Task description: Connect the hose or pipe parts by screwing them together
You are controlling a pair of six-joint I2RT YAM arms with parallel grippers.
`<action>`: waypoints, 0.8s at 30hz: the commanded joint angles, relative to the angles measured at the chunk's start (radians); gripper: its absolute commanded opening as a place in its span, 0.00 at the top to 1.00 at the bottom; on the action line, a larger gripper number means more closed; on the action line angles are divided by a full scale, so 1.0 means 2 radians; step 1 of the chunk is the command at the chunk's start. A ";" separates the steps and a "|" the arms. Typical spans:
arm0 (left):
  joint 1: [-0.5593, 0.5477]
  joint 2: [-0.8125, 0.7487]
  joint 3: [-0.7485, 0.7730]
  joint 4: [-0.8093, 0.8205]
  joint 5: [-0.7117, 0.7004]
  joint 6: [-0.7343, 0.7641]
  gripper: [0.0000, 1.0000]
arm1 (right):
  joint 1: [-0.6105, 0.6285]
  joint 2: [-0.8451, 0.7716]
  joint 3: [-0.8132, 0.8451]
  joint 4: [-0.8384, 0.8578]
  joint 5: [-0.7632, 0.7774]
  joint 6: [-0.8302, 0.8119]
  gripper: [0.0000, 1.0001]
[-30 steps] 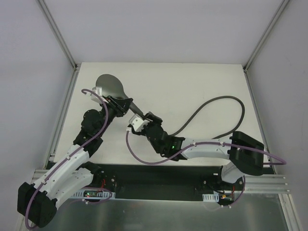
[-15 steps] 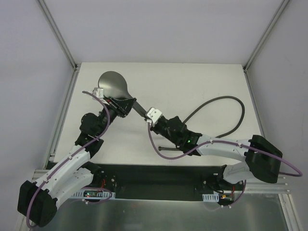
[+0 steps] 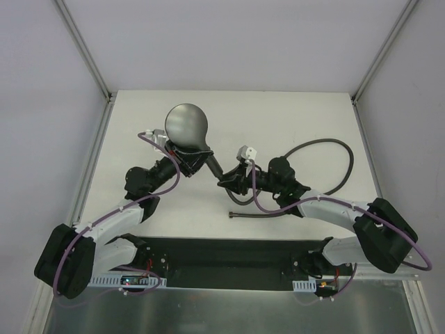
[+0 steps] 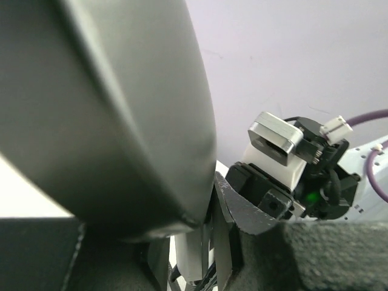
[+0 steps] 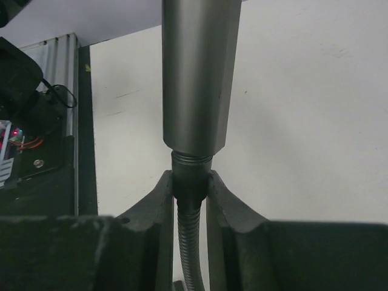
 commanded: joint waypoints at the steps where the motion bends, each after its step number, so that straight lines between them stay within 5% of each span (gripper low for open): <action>1: -0.006 0.023 0.020 0.149 0.052 -0.015 1.00 | -0.020 -0.016 -0.014 0.123 -0.087 0.061 0.93; 3: -0.006 0.025 0.025 0.129 0.031 -0.017 1.00 | -0.022 -0.023 -0.021 0.116 -0.074 0.058 0.76; 4: -0.006 0.021 0.027 0.111 0.020 -0.017 1.00 | -0.022 -0.032 -0.029 0.111 -0.054 0.056 0.57; 7: -0.007 -0.003 0.042 0.002 -0.033 0.001 1.00 | -0.018 -0.057 -0.030 0.059 0.007 0.045 0.25; 8: -0.007 -0.018 0.048 -0.022 -0.047 0.006 1.00 | -0.010 -0.065 -0.030 0.027 0.032 0.030 0.20; 19: -0.010 -0.094 0.071 -0.221 -0.206 0.003 1.00 | 0.159 -0.062 0.026 -0.083 0.474 -0.150 0.13; 24: -0.014 -0.115 0.079 -0.272 -0.233 -0.019 1.00 | 0.209 -0.005 0.075 -0.044 0.577 -0.236 0.13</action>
